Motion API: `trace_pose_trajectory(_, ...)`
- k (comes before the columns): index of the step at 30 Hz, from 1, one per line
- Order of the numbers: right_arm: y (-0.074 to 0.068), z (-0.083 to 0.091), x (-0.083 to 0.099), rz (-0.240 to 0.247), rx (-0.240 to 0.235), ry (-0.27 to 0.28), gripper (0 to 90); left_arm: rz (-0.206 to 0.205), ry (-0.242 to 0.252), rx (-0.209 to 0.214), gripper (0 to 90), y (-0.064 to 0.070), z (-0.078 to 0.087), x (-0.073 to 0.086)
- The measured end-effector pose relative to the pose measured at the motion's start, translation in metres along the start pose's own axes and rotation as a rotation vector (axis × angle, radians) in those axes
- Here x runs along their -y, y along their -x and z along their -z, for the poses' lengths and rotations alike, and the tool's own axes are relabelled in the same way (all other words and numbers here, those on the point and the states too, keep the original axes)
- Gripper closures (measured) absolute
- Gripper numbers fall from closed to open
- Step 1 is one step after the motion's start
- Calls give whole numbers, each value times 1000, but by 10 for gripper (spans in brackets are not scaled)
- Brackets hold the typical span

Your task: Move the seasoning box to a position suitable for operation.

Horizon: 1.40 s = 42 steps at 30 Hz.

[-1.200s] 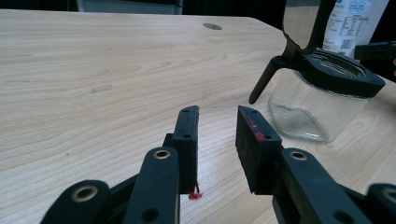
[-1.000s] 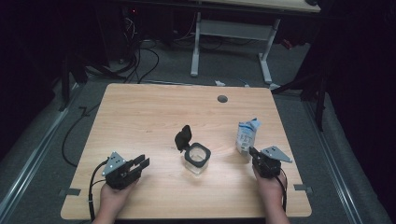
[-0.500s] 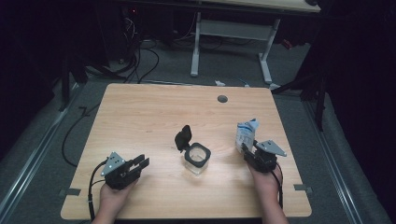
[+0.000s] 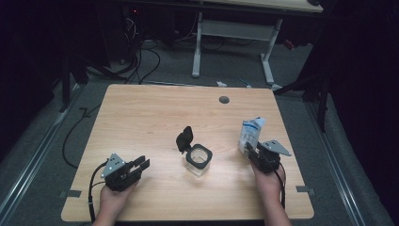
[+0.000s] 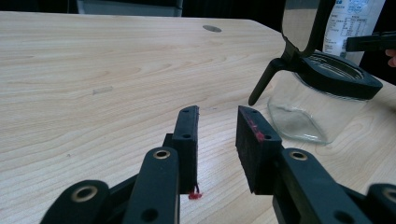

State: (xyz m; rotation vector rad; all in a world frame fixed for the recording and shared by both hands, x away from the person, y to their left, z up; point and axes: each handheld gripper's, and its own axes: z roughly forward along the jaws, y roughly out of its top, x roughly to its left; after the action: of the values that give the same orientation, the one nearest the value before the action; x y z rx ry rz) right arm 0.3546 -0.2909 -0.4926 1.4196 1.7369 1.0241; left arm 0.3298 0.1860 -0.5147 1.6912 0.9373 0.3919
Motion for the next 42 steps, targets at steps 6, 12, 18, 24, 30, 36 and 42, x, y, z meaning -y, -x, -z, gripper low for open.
trace_pose_trajectory(6, 3, 2, -1, -3, 5, 5, 735, -10, -3, 0, 692, 1, 0, 0)
trace_pose_trajectory(12, 4, 1, -1, 3, 2, 17, 526, -14, -4, -3, 688, 0, -1, 1)
trace_pose_trajectory(18, 6, -4, 0, -13, -19, 25, 539, -16, -4, -2, 688, 1, 0, 0)
trace_pose_trajectory(24, 6, -3, -3, 2, -21, 27, 757, -13, 0, -2, 688, 0, 1, 1)
trace_pose_trajectory(30, 7, -2, -6, 18, -42, 10, 871, -16, 1, -2, 688, 0, 1, 0)
trace_pose_trajectory(36, 8, -2, -5, 23, -79, 12, 899, -24, -6, 2, 674, 1, 0, 1)
trace_pose_trajectory(42, 11, 0, -5, 21, -100, 9, 898, -24, -11, 7, 607, 2, -3, 2)
